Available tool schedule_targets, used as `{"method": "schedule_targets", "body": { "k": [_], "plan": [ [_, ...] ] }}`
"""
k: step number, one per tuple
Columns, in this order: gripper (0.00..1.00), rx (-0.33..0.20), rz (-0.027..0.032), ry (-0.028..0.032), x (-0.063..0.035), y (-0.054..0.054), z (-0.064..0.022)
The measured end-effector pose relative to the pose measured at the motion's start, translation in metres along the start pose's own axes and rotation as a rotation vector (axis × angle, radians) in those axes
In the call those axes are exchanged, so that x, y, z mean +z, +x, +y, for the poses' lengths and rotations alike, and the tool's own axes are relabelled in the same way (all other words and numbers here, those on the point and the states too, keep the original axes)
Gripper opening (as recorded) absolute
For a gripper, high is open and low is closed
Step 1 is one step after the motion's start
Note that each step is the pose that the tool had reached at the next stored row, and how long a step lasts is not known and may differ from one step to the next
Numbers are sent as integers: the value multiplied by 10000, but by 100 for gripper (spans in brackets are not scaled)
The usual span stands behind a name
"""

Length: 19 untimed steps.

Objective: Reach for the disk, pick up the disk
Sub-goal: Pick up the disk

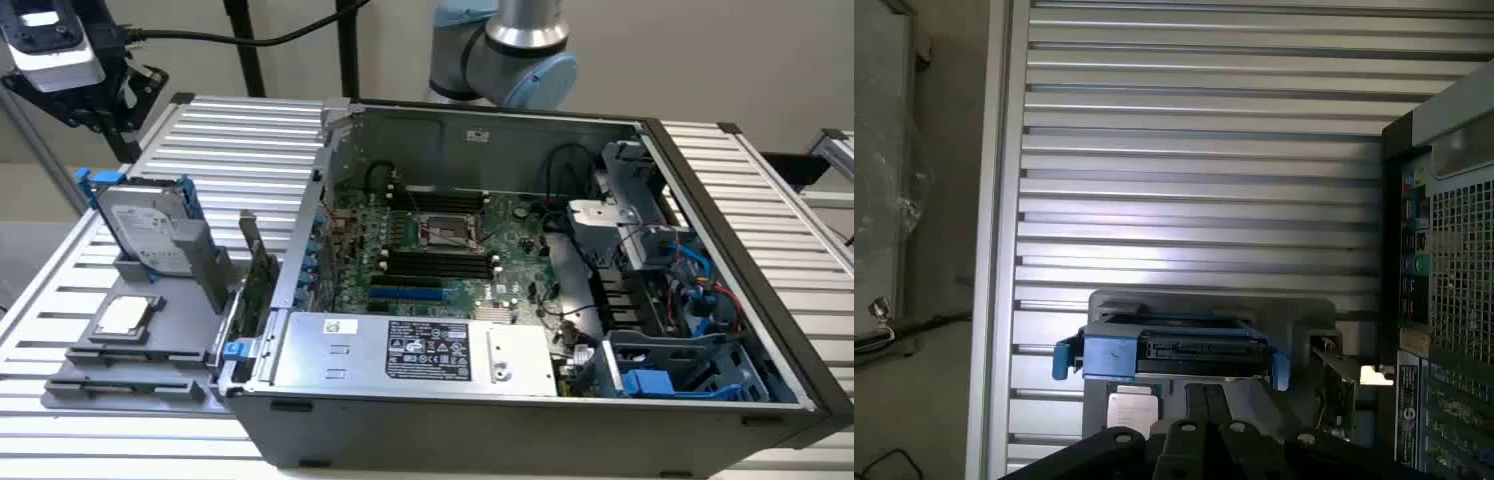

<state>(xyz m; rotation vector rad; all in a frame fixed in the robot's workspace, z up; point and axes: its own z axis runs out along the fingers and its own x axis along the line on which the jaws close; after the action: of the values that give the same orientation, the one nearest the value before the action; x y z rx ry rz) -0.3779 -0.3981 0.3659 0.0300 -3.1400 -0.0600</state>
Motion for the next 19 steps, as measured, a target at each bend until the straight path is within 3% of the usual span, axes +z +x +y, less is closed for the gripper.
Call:
{"method": "schedule_targets", "body": {
  "k": [14, 19],
  "plan": [
    [11, 0, 1, 1, -1, 2, 0],
    [11, 0, 0, 0, 7, 142, 2]
  ]
}}
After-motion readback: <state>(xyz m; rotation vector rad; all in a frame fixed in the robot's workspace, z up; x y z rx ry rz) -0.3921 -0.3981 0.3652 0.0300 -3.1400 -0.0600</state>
